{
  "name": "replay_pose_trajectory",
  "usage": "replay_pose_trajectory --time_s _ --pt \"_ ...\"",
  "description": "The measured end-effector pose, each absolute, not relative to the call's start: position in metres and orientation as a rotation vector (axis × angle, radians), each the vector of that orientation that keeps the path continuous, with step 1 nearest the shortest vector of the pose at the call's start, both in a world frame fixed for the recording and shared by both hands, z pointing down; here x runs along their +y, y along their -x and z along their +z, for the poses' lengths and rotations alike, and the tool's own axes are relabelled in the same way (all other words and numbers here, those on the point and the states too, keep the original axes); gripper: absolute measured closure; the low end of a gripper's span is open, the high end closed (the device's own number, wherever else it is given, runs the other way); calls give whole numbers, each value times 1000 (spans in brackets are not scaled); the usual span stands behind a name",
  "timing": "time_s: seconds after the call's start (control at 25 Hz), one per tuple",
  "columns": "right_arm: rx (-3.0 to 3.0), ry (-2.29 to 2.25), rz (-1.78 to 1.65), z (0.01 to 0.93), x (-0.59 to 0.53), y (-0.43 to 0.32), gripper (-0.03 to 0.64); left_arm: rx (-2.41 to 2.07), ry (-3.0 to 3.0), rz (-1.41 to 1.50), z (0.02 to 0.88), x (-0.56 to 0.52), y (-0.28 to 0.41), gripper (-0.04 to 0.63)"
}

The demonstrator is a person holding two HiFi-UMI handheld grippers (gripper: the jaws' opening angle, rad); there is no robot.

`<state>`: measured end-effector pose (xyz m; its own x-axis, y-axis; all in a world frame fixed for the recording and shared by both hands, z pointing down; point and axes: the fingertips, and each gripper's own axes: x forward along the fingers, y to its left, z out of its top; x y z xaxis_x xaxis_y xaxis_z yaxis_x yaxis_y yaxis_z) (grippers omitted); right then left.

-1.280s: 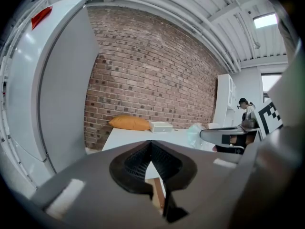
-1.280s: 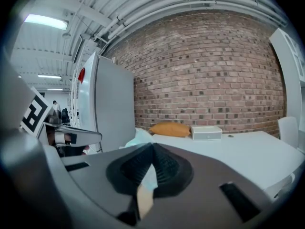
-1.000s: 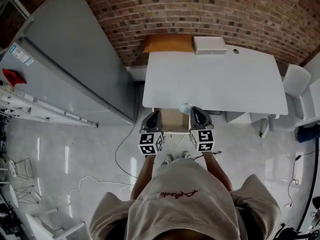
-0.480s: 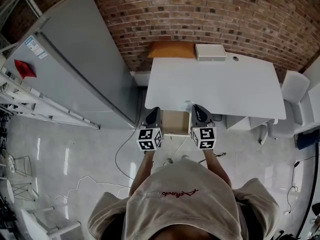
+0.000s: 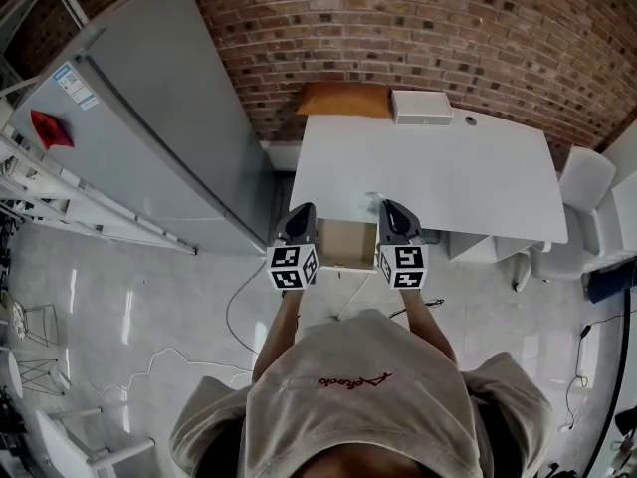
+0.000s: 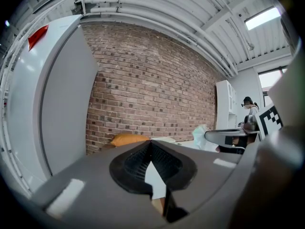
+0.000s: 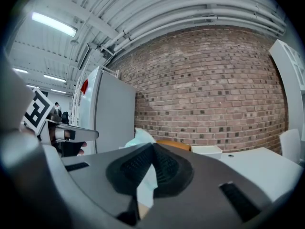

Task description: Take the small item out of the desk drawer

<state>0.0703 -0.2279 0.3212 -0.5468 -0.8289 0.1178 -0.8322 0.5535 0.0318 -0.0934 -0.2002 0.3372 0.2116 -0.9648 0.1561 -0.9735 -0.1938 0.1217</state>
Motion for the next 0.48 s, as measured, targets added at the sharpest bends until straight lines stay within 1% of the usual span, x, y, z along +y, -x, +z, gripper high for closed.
replay_pose_trajectory --time_s 0.48 --pt "-2666 -1429 48 322 -243 -60 606 -1859 -2280 64 341 -214 101 586"
